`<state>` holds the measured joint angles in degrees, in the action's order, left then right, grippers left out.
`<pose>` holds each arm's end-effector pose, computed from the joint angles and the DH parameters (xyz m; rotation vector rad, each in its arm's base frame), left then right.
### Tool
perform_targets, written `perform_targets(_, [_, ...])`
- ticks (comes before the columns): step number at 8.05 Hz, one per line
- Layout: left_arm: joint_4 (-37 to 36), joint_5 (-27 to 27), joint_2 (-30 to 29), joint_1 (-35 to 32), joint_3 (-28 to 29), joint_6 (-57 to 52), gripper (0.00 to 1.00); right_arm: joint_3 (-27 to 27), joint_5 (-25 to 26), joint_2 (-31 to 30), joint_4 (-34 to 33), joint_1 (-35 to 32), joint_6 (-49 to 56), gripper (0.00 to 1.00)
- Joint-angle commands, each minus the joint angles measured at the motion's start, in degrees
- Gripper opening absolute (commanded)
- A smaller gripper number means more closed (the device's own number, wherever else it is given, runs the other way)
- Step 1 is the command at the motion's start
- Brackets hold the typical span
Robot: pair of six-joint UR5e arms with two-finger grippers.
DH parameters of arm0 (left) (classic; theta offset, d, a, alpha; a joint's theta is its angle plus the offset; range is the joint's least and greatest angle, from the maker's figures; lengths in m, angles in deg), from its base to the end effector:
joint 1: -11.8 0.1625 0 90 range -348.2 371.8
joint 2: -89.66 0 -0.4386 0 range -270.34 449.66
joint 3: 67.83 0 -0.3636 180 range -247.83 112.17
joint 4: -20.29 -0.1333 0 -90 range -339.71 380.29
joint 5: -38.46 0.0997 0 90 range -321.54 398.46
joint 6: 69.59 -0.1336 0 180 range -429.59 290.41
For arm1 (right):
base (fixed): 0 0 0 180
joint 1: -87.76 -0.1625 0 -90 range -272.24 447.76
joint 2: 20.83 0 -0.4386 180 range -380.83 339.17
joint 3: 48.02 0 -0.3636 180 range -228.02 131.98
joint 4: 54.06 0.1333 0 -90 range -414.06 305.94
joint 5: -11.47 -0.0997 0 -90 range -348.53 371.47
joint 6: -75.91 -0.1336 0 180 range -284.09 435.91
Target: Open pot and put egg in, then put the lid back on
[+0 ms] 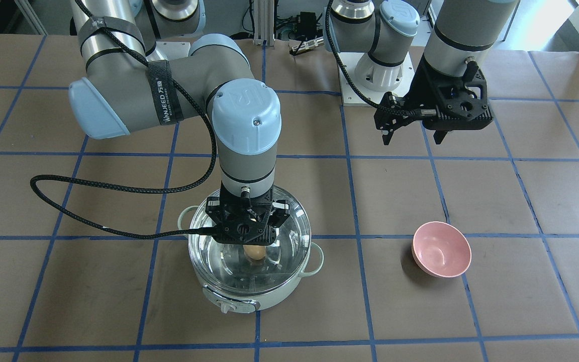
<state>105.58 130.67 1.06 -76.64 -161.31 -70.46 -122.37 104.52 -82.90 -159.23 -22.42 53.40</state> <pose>-0.1156 -0.4617 0.4590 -0.0200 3.1012 -0.0699 0.3485 -0.5825 0.3445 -0.0653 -3.1080 0.1032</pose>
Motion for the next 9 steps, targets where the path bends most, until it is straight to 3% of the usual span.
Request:
perform_targets(1, [-0.04, 0.26, 0.0, 0.45, -0.03, -2.46, 1.0, -0.18, 0.11, 0.02, -0.39, 0.05, 1.33, 0.41])
perform_targets(9, [-0.48, -2.99, 0.0, -0.51, -0.3, -1.5, 1.0, -0.71, 0.2, 0.55, -2.76, 0.05, 3.35, 0.41])
